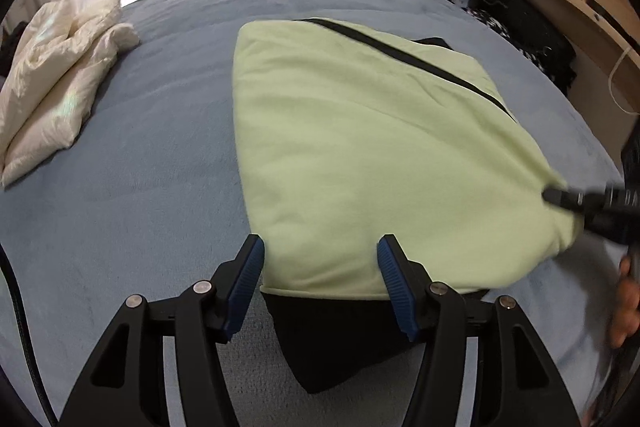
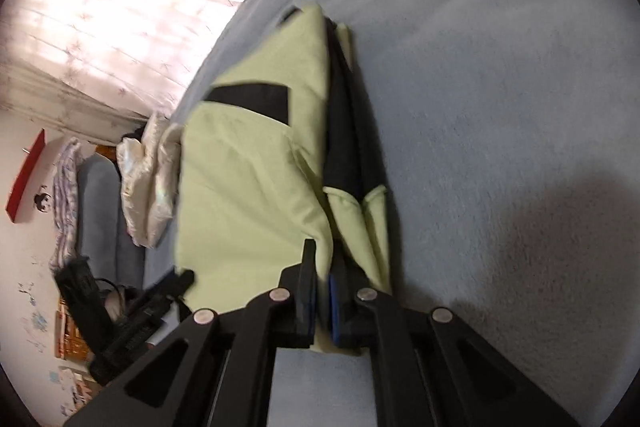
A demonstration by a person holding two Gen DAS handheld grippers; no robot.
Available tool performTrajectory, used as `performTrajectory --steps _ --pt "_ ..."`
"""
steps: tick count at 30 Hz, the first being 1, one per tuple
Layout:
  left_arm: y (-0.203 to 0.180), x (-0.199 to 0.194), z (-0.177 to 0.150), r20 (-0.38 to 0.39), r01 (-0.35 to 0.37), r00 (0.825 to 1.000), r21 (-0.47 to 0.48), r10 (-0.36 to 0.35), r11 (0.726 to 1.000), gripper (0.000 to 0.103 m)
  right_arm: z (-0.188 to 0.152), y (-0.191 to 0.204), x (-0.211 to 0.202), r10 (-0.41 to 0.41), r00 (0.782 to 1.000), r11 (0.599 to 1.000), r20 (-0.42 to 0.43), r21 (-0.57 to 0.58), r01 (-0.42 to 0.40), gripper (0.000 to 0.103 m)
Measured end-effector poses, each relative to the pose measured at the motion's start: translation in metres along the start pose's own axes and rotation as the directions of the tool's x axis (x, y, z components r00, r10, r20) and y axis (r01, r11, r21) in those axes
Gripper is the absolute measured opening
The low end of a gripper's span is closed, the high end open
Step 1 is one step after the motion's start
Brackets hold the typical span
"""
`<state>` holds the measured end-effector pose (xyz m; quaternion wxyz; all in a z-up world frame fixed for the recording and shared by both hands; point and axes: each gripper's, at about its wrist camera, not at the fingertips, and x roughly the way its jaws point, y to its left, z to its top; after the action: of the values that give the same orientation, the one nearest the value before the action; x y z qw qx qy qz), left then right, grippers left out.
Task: Fold large clothes
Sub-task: 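Smooth and square the green folded bundle with both grippers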
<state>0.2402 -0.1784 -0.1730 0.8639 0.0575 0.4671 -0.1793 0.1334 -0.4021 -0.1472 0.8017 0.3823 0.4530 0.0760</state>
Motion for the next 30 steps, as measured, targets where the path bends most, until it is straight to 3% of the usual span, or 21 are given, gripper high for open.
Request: performTrajectory --steps 4,10,16,18,20,21,25,30 --pt "0.011 -0.004 0.013 -0.012 0.076 0.997 -0.030 -0.076 0.997 0.057 0.032 0.015 -0.005 -0.020 0.999 0.999 0.025 -0.030 0.021 0.043" --pt "0.027 0.007 0.044 -0.008 0.123 0.992 -0.101 -0.124 0.987 0.058 0.088 0.014 0.022 -0.022 0.999 1.000 0.026 -0.003 0.022 0.045" --pt "0.032 0.032 0.061 -0.032 0.130 0.990 -0.133 -0.136 0.983 0.058 0.118 0.013 0.055 -0.049 0.998 0.999 0.036 -0.014 0.050 0.045" --pt "0.027 0.035 0.061 -0.026 0.120 0.992 -0.120 -0.124 0.985 0.062 0.123 0.014 0.064 -0.051 0.998 0.998 0.031 -0.020 0.051 0.042" --pt "0.020 0.036 0.058 -0.013 0.099 0.995 -0.097 -0.101 0.990 0.066 0.129 0.016 0.073 -0.079 0.997 0.995 0.017 -0.057 0.080 0.011" --pt "0.019 0.037 0.058 -0.010 0.091 0.996 -0.086 -0.092 0.992 0.067 0.131 0.021 0.077 -0.106 0.994 0.989 0.011 -0.099 0.107 0.005" --pt "0.009 0.039 0.053 0.016 0.058 0.998 -0.035 -0.058 0.998 0.070 0.139 0.046 0.067 -0.176 0.973 0.937 0.148 -0.279 0.212 0.002" --pt "-0.005 0.042 0.046 0.059 0.006 0.998 0.017 -0.007 1.000 0.076 0.142 0.024 0.092 -0.269 0.957 0.915 0.110 -0.282 0.289 0.003"
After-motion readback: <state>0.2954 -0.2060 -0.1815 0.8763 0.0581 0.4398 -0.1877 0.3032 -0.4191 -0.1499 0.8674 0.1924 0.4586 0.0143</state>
